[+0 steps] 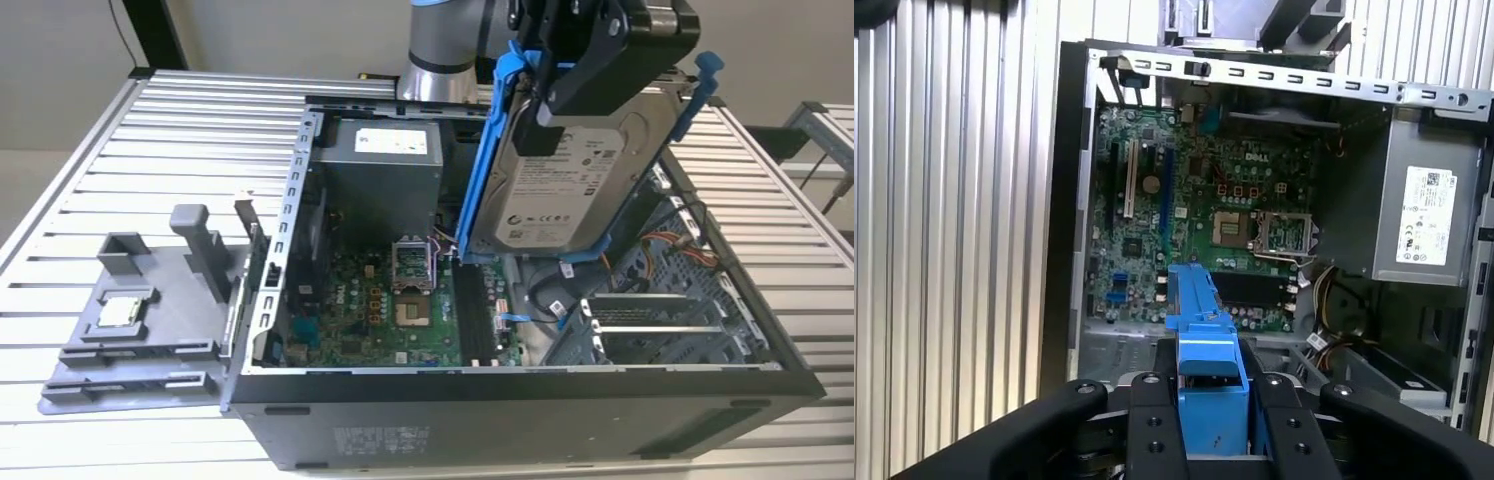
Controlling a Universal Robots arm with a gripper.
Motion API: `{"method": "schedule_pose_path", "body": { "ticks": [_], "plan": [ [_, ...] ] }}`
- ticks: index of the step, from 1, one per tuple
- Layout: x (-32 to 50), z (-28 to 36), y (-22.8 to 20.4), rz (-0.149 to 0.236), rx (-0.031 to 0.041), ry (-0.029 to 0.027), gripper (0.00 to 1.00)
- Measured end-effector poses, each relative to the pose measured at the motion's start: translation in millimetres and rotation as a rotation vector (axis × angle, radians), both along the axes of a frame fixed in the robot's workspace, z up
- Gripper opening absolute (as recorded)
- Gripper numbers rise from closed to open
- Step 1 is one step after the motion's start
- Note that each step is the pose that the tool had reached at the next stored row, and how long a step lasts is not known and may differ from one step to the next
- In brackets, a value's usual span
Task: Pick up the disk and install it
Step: 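Pick up the disk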
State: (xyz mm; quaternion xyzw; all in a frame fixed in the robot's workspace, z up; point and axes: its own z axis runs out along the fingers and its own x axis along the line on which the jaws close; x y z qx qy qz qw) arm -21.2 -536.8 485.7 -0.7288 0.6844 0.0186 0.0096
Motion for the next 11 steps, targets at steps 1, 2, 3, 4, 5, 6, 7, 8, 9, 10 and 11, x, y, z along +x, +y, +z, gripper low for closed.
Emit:
{"method": "schedule_pose_path", "body": {
  "ticks": [1,2,3,4,5,6,7,8,9,10,11],
  "plan": [
    [1.3,-0.1,-1.7,0.0,0.0,0.0,0.0],
    [2.4,-0.1,-3.4,0.0,-0.0001,0.0,0.0],
    [3.4,-0.3,-5.1,-0.001,-0.0001,0.0,0.0],
    [4.1,-0.5,-6.4,-0.002,0.0001,0.0,0.0],
    [4.7,-0.7,-7.4,-0.003,0.0,0.0,0.0],
    [5.4,-0.9,-8.4,-0.005,0.0,0.0,0.0],
    [6.9,-1.2,-9.1,-0.006,0.0001,0.0,0.0],
    [8.8,-1.3,-9.2,-0.006,0.0001,0.0,0.0],
    [11.2,-1.3,-9.3,-0.006,-0.0002,0.0,0.0],
    [14.2,-1.6,-9.8,-0.006,0.0,0.0,0.0],
    [17.7,-1.9,-10.4,-0.006,0.0,0.0,0.0]
  ]
}}
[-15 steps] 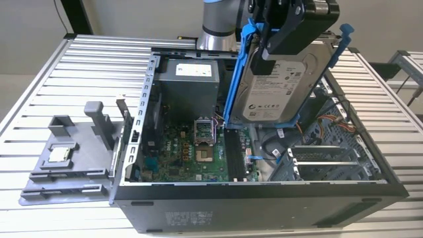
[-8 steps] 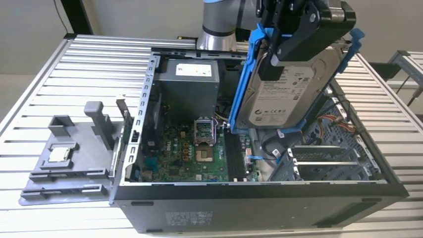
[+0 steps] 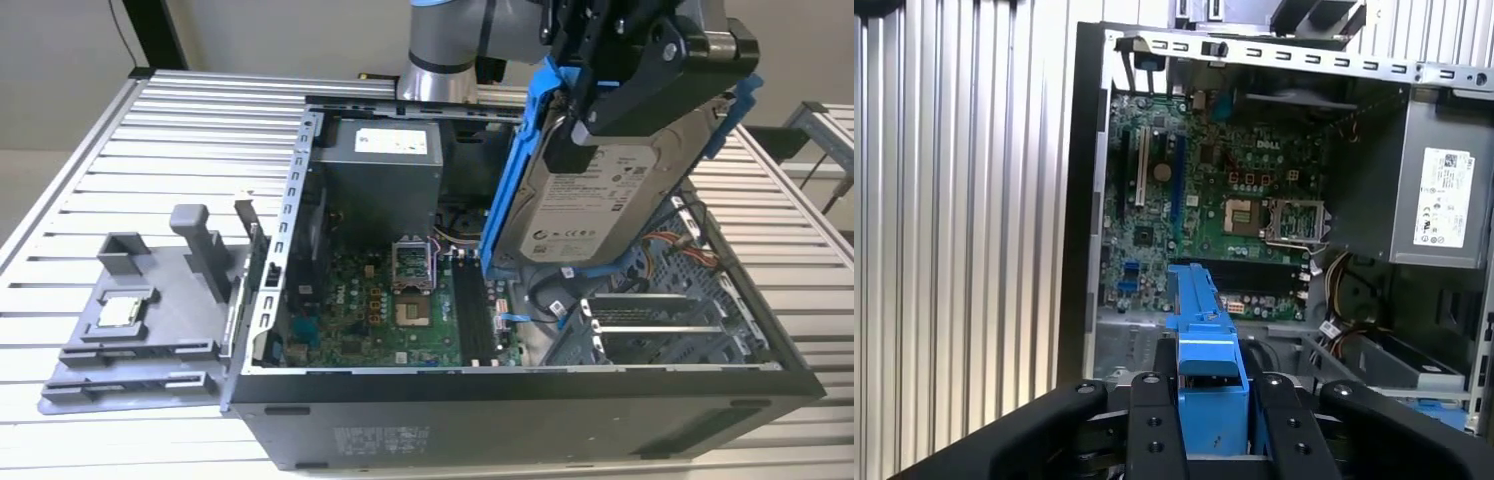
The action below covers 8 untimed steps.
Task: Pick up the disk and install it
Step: 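Pick up the disk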
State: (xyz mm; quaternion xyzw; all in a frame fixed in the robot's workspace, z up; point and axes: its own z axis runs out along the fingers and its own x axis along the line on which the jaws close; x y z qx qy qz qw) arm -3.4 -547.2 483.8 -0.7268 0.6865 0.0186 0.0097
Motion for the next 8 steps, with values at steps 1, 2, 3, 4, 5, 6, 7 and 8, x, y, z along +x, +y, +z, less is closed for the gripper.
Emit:
{"method": "schedule_pose_path", "body": {
  "ticks": [1,2,3,4,5,6,7,8],
  "plan": [
    [2.8,-0.3,-0.8,0.0,0.0,0.0,0.0],
    [5.5,-0.7,-1.8,0.0,0.0001,0.0,0.0],
    [8.1,-1.0,-2.9,0.0,0.0001,0.0,0.0],
    [10.7,-1.4,-4.1,0.0,0.0001,0.0,0.0],
    [13.3,-1.7,-5.1,0.0,0.0001,0.0,0.0],
    [15.9,-2.0,-6.1,0.0,0.0,0.0,0.0],
    [18.7,-2.2,-7.2,0.0,0.0,0.0,0.0],
    [21.6,-2.5,-8.1,0.0,0.0001,0.0,0.0]
  ]
}}
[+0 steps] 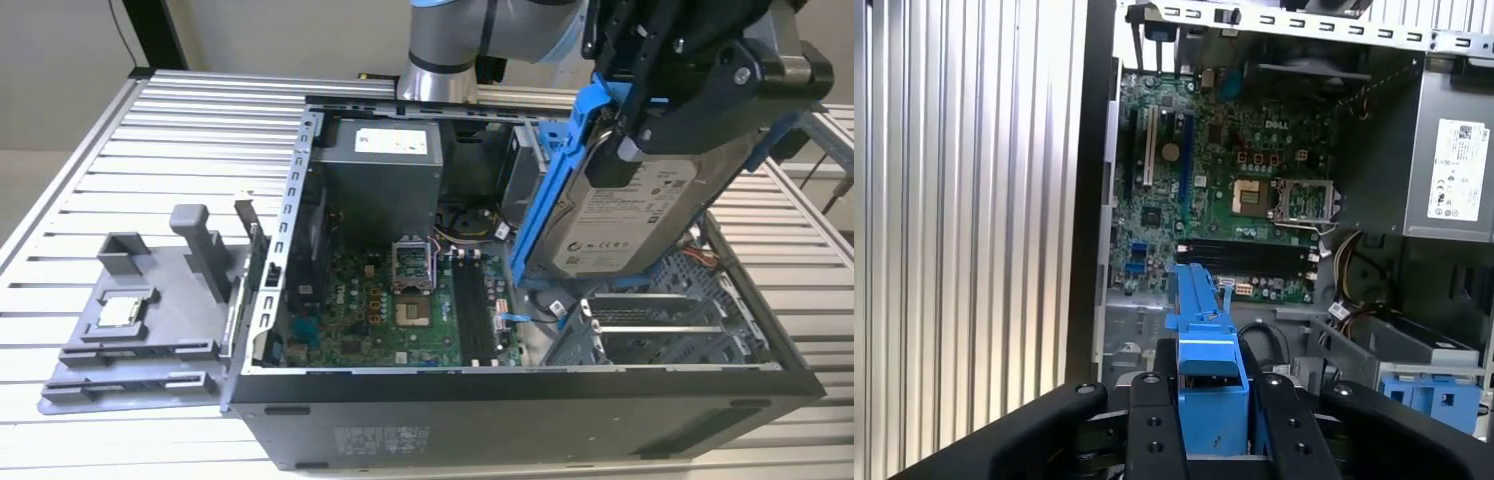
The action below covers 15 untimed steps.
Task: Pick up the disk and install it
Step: 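Pick up the disk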
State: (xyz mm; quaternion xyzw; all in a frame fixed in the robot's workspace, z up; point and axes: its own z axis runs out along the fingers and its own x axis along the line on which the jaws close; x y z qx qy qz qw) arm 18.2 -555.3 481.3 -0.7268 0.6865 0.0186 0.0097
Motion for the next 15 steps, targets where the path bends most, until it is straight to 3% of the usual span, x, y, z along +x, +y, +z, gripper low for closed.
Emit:
{"method": "schedule_pose_path", "body": {
  "ticks": [4,10,15],
  "plan": [
    [6.9,-0.5,-2.2,0.0,-0.0001,0.0,0.0],
    [7.1,-0.7,-2.3,0.0,0.0001,0.0,0.0],
    [9.5,-2.1,-4.9,0.0,0.0,0.0,0.0]
  ]
}}
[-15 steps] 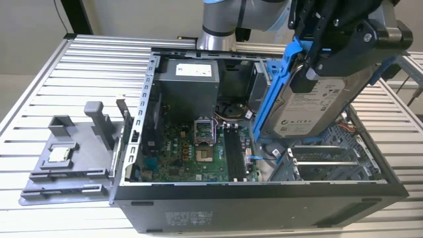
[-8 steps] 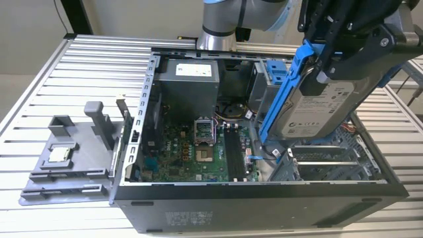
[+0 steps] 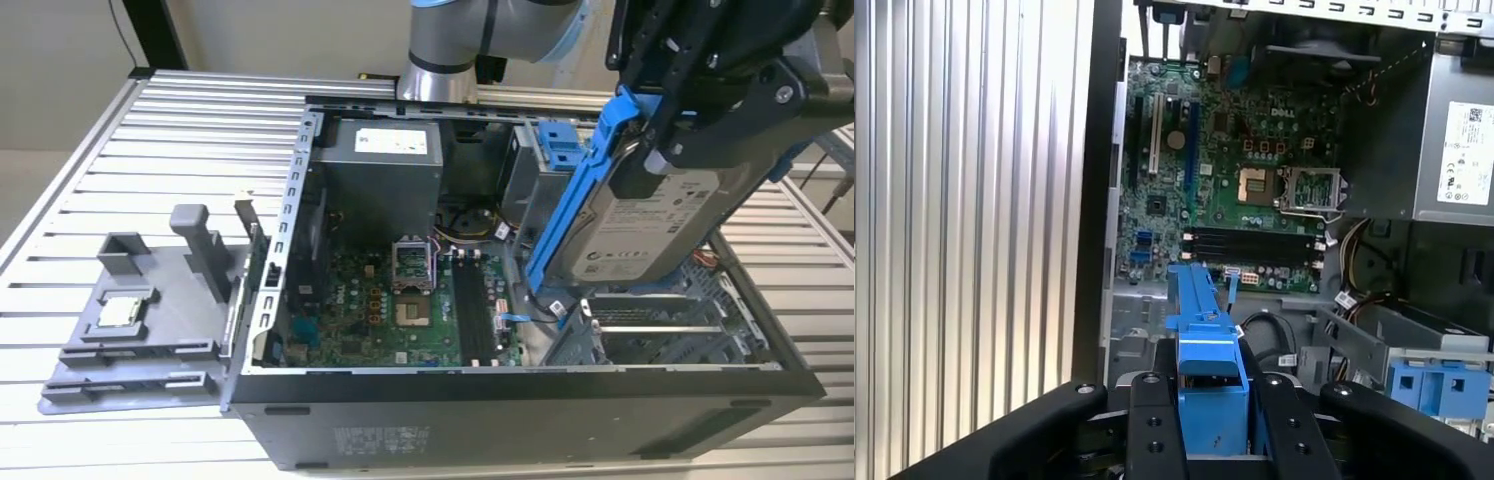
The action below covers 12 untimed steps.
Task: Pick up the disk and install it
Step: 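Pick up the disk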
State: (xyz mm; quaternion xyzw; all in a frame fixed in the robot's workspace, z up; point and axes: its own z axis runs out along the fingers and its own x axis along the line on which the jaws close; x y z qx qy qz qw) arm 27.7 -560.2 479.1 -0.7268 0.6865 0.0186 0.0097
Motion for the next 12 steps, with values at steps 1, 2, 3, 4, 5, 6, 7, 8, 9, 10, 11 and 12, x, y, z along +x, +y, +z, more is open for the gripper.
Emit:
{"method": "schedule_pose_path", "body": {
  "ticks": [1,2,3,4,5,6,7,8,9,10,11,12],
  "plan": [
    [0.8,-0.3,-0.9,0.0,-0.0002,0.0001,0.0],
    [1.7,-0.8,-1.7,0.0,-0.0001,0.0,0.0],
    [2.8,-1.4,-2.2,0.0,0.0002,-0.0001,0.0],
    [4.1,-1.8,-2.7,0.0,0.0001,0.0,0.0],
    [5.6,-2.4,-3.5,0.0,-0.0002,0.0,0.0],
    [7.4,-3.2,-4.7,0.0,-0.0001,-0.0001,0.0],
    [9.3,-4.1,-6.0,0.0,0.0,0.0,0.0],
    [11.3,-5.0,-7.2,0.0,0.0004,-0.0001,0.0],
    [13.4,-5.8,-8.1,0.0,0.0006,0.0,0.0],
    [15.3,-6.4,-8.7,0.0,0.0008,-0.0001,0.0],
    [17.7,-7.2,-9.3,0.0,0.0015,-0.0001,0.0],
    [20.2,-7.9,-9.9,0.0,0.0024,-0.0001,0.0]
  ]
}}
